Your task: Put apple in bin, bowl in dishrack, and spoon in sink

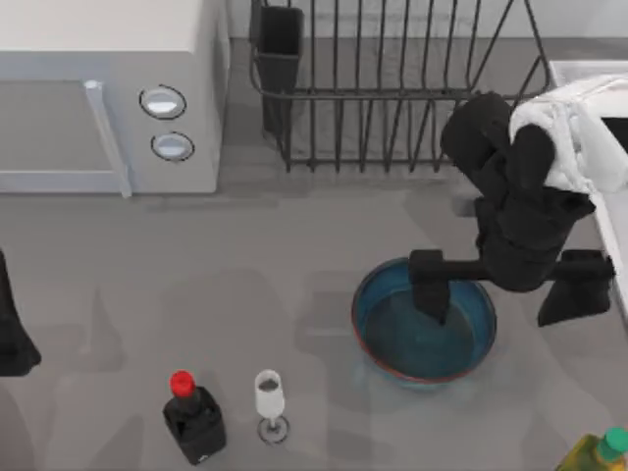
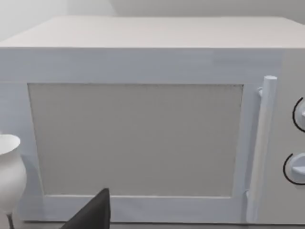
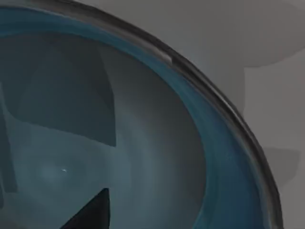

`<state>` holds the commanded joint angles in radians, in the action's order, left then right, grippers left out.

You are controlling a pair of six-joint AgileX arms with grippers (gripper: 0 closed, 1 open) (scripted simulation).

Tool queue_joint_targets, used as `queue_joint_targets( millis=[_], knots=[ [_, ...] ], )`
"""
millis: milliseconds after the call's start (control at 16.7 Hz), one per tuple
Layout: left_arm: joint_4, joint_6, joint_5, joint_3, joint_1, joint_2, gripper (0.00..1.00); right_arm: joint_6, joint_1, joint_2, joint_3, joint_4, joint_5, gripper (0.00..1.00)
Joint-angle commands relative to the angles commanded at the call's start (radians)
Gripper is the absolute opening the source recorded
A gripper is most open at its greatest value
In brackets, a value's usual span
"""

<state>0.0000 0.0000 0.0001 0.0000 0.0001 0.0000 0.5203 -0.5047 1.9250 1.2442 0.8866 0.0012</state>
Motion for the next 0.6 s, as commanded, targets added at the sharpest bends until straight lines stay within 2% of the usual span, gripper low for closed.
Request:
queue_joint_targets(
  millis=[360, 600],
  knots=[
    [0.0, 0.0, 0.0, 0.0, 0.0, 0.0, 1.0, 0.001, -0.001, 0.014, -0.032, -0.042, 0.0, 1.0],
    [0.0, 0.0, 0.0, 0.0, 0.0, 0.0, 1.0, 0.001, -0.001, 0.014, -0.032, -0.042, 0.0, 0.7]
  ],
)
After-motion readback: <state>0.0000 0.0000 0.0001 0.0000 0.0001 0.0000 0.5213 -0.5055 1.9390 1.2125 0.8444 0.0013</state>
